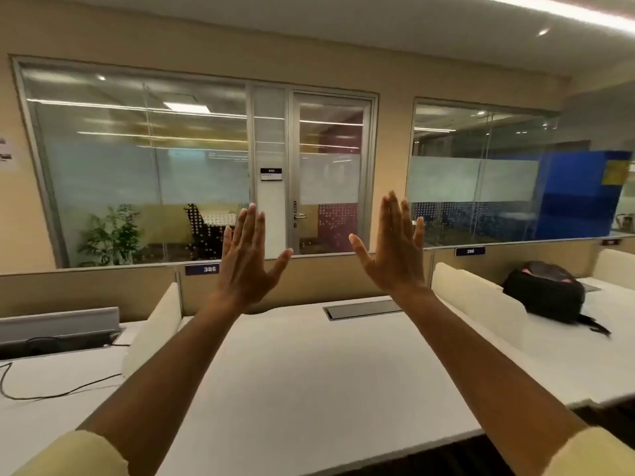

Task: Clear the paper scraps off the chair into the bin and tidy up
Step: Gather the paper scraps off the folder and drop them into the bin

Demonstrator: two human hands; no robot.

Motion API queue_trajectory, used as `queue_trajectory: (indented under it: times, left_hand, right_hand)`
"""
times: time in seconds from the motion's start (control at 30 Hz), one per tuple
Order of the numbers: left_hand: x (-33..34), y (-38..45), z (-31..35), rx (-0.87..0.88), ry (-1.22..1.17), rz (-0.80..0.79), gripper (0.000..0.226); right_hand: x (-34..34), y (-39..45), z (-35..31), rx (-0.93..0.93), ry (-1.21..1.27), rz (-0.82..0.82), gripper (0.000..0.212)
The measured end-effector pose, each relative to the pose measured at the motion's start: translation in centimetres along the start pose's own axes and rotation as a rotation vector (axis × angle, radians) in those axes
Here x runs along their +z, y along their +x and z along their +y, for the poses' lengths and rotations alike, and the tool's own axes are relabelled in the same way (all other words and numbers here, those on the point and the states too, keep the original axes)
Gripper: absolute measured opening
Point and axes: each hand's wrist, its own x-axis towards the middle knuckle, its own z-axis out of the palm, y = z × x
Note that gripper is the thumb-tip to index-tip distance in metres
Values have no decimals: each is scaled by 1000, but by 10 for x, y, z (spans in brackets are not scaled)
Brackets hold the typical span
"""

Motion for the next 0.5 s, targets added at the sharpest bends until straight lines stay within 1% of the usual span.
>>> queue_trajectory:
  times: [0.13,0.5]
  left_hand:
    - [23,-13,11,20,27,-69,89]
    - [88,-59,52,104,-73,-209,87]
  right_hand:
    - [1,-23,19,54,-64,-23,92]
    - [2,-97,78,190,-138,-144,90]
